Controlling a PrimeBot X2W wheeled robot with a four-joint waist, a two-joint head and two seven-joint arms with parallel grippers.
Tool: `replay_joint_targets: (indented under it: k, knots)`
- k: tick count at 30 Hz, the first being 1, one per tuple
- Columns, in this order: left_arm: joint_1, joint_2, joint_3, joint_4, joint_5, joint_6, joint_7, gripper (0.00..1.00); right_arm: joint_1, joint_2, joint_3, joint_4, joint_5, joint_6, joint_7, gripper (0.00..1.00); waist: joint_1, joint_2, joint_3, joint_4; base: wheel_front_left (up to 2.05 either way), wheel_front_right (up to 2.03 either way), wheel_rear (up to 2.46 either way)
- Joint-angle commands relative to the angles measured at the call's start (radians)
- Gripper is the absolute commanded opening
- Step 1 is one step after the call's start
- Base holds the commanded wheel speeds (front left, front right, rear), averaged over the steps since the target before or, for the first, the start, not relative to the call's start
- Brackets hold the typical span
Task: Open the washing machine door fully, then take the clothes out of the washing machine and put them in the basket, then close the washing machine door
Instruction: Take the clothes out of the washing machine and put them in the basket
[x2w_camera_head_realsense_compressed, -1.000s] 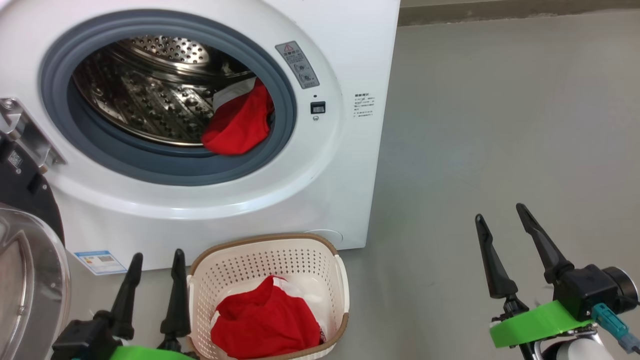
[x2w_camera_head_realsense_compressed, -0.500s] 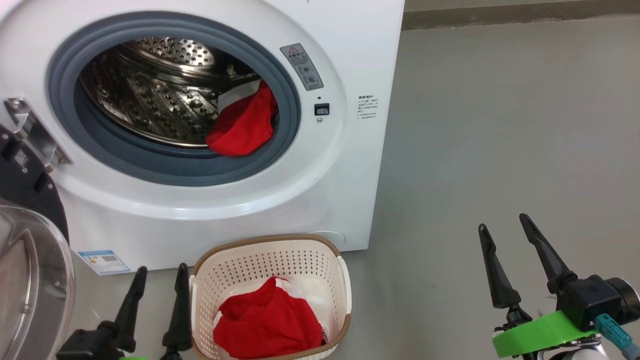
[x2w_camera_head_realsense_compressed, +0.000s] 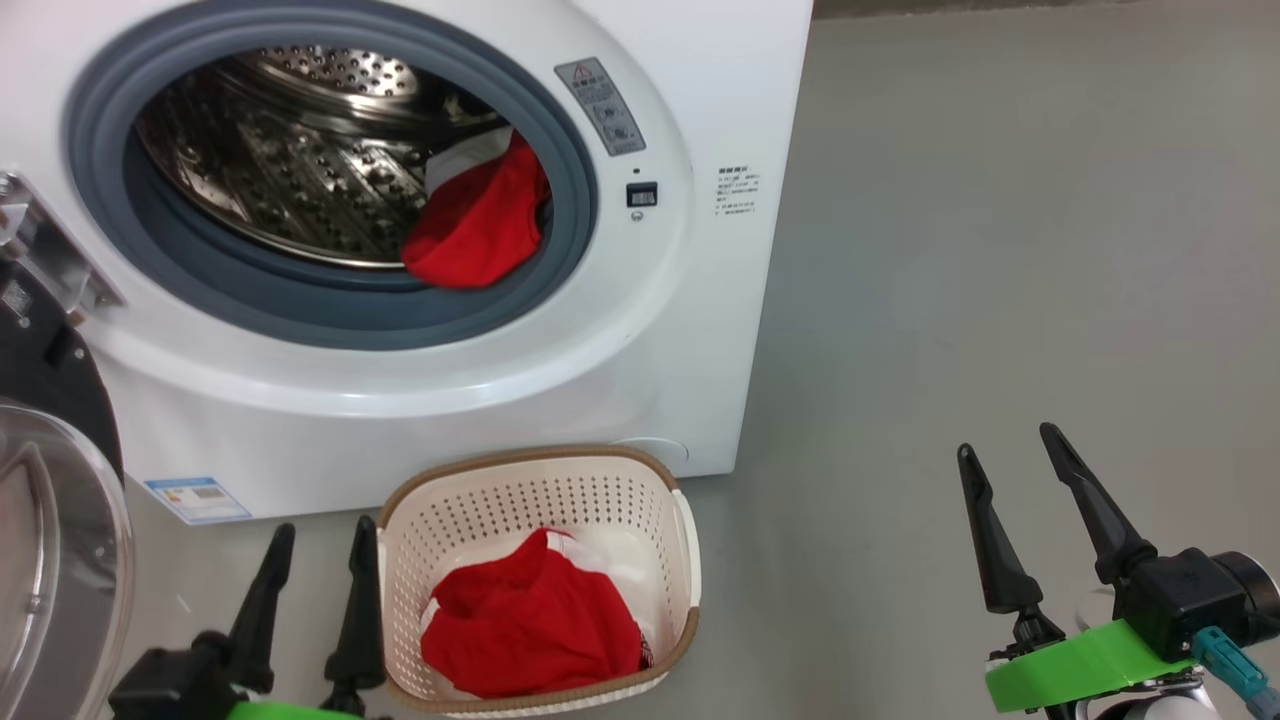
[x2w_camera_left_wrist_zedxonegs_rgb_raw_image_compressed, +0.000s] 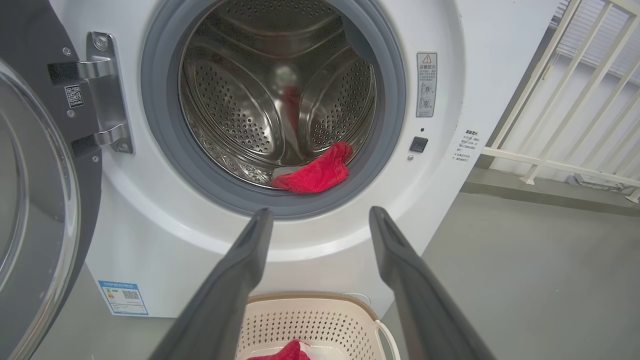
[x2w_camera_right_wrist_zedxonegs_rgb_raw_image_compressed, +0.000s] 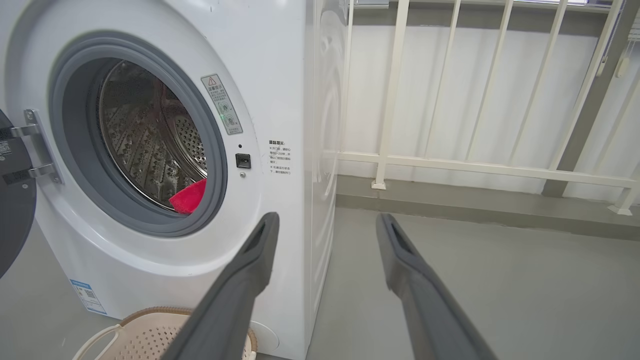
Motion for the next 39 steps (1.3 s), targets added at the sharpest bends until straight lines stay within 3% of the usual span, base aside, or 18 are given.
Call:
replay_joint_targets:
  k: [1, 13, 25, 39]
  knots:
    - [-0.057, 0.012, 0.029, -0.016, -0.007, 0.006, -0.006, 1.0, -0.03, -0.007, 0.021, -0.032, 0.0, 0.005, -0.006, 1.0, 0.0, 0.0, 0.019, 0.0, 0.0, 0.0, 0.0]
    - [-0.213, 0.002, 0.007, 0.055, -0.03, -0.005, -0.019, 1.0, -0.078, -0.007, 0.026, -0.047, -0.023, 0.005, -0.006, 1.0, 0.0, 0.0, 0.133, 0.004, 0.0, 0.0, 0.0]
    - [-0.422, 0.026, 0.014, 0.127, -0.049, -0.033, -0.028, 1.0, -0.137, -0.007, 0.039, -0.062, -0.03, 0.005, -0.006, 1.0, 0.0, 0.0, 0.282, 0.008, 0.0, 0.0, 0.0]
    - [-0.764, 0.049, 0.024, 0.358, -0.108, -0.087, -0.037, 1.0, -0.202, -0.007, 0.067, -0.066, -0.03, 0.005, -0.006, 1.0, 0.0, 0.0, 0.423, 0.016, 0.0, 0.0, 0.0]
